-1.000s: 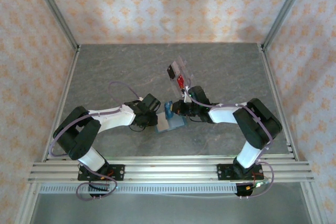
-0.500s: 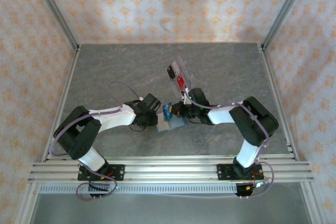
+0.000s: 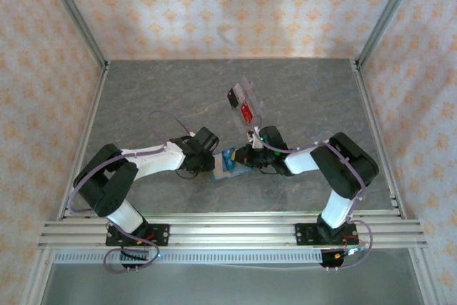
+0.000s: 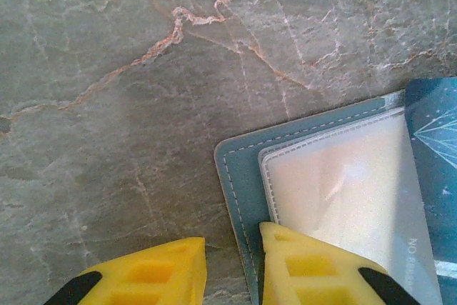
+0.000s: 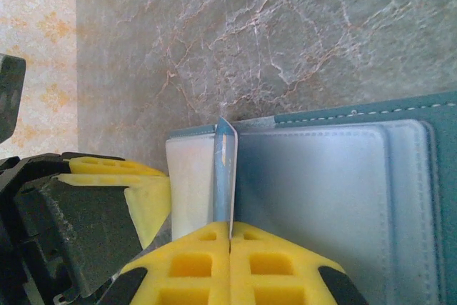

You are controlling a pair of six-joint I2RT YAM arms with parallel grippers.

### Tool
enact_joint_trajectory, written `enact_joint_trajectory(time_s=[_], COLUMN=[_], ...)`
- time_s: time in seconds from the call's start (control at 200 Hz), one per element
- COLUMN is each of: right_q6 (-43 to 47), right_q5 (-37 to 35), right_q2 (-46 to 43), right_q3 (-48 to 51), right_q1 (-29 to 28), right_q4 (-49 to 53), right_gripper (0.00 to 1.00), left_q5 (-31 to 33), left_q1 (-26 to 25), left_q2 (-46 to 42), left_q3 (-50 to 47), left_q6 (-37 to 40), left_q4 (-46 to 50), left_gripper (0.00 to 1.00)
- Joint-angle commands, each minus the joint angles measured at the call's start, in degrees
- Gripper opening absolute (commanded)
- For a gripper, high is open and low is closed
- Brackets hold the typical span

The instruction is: Put the credit cards into the card holder

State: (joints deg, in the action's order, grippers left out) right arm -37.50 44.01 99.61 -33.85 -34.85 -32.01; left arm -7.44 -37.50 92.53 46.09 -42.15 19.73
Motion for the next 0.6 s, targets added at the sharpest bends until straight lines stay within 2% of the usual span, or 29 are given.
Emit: enact_joint_trajectory(time_s=[0.0, 0.595], right_q6=[0.9, 7.1], right_q5=[1.1, 3.1], right_q2=[0.5, 1.0], right_q3=[1.3, -0.7], right_q1=[-0.4, -0.4], right_q4=[1.6, 11.8], right_gripper=[0.0, 0.0], left_q5=[0.8, 0.7], left_q1=[-0.6, -0.6], left_q2=[6.4, 6.8], left_q3=[-2.6, -2.4], left_q6=[-0.7, -0.6], left_q4=[-2.6, -2.6], left_gripper=[0.24, 0.24])
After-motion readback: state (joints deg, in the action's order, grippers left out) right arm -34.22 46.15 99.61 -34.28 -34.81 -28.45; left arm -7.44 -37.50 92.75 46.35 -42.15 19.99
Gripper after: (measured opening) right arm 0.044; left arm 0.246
